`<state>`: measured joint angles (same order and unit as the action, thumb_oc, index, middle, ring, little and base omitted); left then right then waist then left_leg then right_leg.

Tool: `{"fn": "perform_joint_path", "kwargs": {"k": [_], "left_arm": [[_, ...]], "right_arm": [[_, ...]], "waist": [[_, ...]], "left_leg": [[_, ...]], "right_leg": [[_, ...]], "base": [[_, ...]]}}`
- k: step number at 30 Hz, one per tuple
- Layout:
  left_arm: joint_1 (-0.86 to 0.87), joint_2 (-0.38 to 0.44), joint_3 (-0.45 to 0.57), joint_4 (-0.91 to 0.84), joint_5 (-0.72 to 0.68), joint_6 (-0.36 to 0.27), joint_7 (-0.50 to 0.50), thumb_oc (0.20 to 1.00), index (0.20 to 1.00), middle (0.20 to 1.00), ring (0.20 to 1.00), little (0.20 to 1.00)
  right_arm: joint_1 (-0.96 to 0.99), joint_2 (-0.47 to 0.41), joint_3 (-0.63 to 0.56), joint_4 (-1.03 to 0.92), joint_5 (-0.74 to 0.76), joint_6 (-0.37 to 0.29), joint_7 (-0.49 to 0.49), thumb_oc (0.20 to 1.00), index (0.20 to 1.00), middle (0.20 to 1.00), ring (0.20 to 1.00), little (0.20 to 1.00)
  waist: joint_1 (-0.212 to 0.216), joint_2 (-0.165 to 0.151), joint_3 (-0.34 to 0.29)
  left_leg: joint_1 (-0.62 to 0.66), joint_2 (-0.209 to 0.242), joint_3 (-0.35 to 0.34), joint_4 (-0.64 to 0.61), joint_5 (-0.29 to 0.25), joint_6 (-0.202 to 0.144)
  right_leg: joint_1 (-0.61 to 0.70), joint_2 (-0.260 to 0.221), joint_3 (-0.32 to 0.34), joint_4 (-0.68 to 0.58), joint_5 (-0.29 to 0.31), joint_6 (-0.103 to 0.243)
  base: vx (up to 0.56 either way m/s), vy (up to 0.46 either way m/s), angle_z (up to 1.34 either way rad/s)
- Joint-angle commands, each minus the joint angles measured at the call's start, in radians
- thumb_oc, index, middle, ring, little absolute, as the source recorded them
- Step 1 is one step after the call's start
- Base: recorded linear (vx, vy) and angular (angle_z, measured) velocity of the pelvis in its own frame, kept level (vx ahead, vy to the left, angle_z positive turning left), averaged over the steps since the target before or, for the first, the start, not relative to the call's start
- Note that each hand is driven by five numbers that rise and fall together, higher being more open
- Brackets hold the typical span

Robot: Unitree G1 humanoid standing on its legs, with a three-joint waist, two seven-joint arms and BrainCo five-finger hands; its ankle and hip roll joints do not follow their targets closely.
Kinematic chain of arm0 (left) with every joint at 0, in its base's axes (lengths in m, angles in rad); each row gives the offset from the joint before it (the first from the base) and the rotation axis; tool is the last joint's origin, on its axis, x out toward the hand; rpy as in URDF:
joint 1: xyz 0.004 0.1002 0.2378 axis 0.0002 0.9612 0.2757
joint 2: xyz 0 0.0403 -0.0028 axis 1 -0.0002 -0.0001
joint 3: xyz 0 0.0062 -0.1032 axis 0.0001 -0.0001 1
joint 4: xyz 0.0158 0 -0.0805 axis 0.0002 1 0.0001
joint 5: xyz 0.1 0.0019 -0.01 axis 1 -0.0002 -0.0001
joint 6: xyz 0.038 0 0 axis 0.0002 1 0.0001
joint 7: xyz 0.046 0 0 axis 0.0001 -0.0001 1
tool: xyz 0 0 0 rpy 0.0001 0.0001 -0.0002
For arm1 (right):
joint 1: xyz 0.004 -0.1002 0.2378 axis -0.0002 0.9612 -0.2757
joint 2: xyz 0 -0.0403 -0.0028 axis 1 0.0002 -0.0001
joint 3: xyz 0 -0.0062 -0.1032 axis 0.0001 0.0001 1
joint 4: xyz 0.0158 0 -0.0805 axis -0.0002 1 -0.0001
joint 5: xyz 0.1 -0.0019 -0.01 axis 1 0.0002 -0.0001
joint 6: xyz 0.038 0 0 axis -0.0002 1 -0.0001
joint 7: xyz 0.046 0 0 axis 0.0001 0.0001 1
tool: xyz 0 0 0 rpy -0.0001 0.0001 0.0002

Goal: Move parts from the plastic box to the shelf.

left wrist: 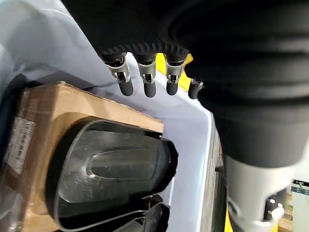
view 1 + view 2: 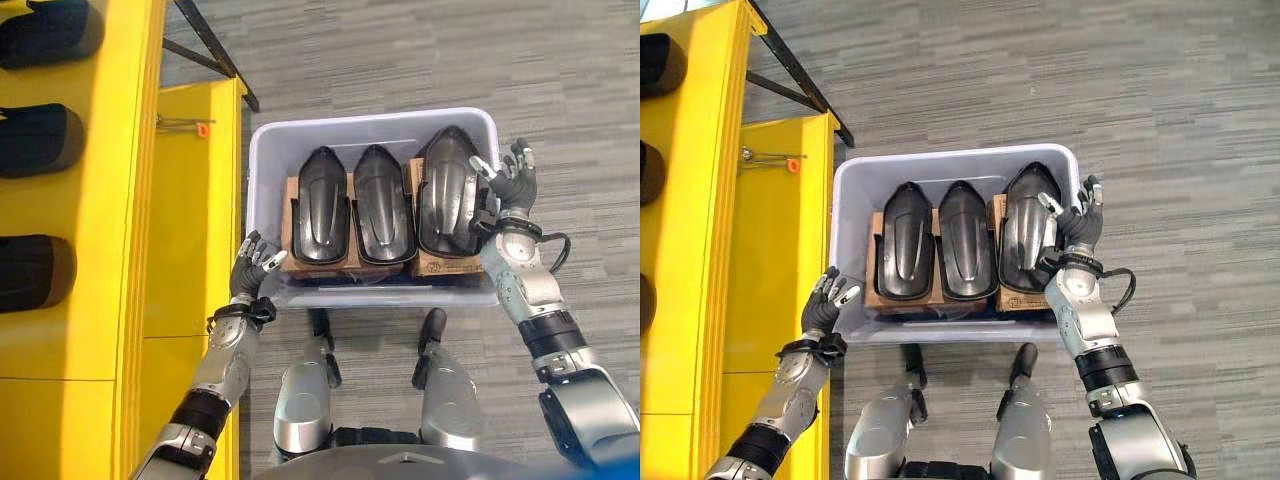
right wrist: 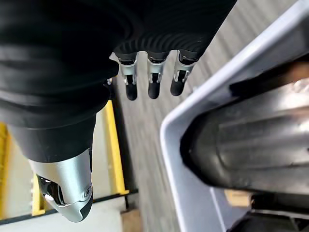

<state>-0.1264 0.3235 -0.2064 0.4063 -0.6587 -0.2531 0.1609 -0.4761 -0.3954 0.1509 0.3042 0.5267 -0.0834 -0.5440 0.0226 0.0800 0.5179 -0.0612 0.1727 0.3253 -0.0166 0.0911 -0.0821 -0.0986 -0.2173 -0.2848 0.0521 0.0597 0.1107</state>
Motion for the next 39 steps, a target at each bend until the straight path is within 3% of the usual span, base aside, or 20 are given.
{"fn": "perform_joint_path", "kwargs": {"k": [1, 15, 22, 26, 34, 36, 39], "left_arm": [[0.019, 0.03, -0.015, -0.06, -0.031, -0.059, 0.02, 1.0, 1.0, 1.0, 1.0, 1.0], [0.009, 0.026, -0.031, -0.1, -0.017, -0.04, 0.054, 1.0, 1.0, 1.0, 1.0, 1.0], [0.012, 0.013, -0.043, -0.113, -0.027, -0.029, 0.064, 1.0, 1.0, 1.0, 1.0, 1.0], [0.02, 0.008, -0.054, -0.123, -0.032, -0.026, 0.05, 1.0, 1.0, 1.0, 1.0, 1.0], [0.013, 0.002, -0.077, -0.132, -0.045, -0.037, 0.07, 1.0, 1.0, 1.0, 1.0, 1.0], [0.006, 0.004, -0.085, -0.134, -0.04, -0.037, 0.077, 1.0, 1.0, 1.0, 1.0, 1.0], [0.002, -0.006, -0.089, -0.128, -0.052, -0.039, 0.086, 1.0, 1.0, 1.0, 1.0, 1.0]], "right_arm": [[-0.024, 0.011, -0.02, -0.054, -0.006, -0.065, 0.02, 1.0, 1.0, 1.0, 1.0, 1.0], [-0.018, 0.024, 0.011, -0.041, -0.07, -0.066, 0.001, 1.0, 1.0, 1.0, 1.0, 1.0], [-0.033, 0.011, 0.034, -0.083, -0.229, -0.065, -0.007, 1.0, 1.0, 1.0, 1.0, 1.0], [-0.018, 0.014, 0.055, -0.099, -0.231, -0.027, -0.093, 1.0, 1.0, 1.0, 1.0, 1.0], [-0.017, 0.019, 0.06, -0.076, -0.287, -0.054, -0.101, 1.0, 1.0, 1.0, 1.0, 1.0], [-0.029, 0.019, 0.067, -0.067, -0.334, -0.086, -0.146, 1.0, 1.0, 1.0, 1.0, 1.0], [-0.047, 0.016, 0.067, -0.043, -0.354, -0.079, -0.171, 1.0, 1.0, 1.0, 1.0, 1.0]], "waist": [[-0.002, -0.019, -0.033], [-0.014, -0.005, 0.002], [-0.016, 0.005, 0.002], [-0.019, 0.01, 0.002], [-0.025, 0.02, 0.002], [-0.023, 0.023, 0.002], [-0.021, 0.029, 0.002]], "left_leg": [[-0.049, 0.036, -0.021, 0.105, -0.074, -0.008], [-0.125, 0.01, -0.024, 0.144, -0.089, 0.006], [-0.193, 0.001, -0.04, 0.184, -0.1, 0.009], [-0.211, -0.001, -0.037, 0.187, -0.103, 0.013], [-0.257, -0.003, -0.033, 0.189, -0.1, 0.016], [-0.272, -0.003, -0.034, 0.187, -0.098, 0.016], [-0.291, -0.006, -0.037, 0.18, -0.092, 0.015]], "right_leg": [[-0.063, -0.067, 0.027, 0.159, -0.096, 0.012], [-0.168, -0.076, 0.062, 0.216, -0.101, 0.012], [-0.248, -0.08, 0.087, 0.256, -0.11, 0.009], [-0.274, -0.079, 0.094, 0.262, -0.11, 0.009], [-0.327, -0.073, 0.105, 0.266, -0.107, 0.007], [-0.344, -0.073, 0.108, 0.267, -0.104, 0.009], [-0.365, -0.069, 0.113, 0.267, -0.104, 0.009]], "base": [[-0.03, 0.03, -0.03], [-0.02, 0.002, -0.06], [-0.02, 0.017, -0.05], [-0.01, 0.018, -0.05], [-0.02, 0.01, -0.02], [0.0, 0.0, 0.0], [0.0, 0.0, 0.0]]}}
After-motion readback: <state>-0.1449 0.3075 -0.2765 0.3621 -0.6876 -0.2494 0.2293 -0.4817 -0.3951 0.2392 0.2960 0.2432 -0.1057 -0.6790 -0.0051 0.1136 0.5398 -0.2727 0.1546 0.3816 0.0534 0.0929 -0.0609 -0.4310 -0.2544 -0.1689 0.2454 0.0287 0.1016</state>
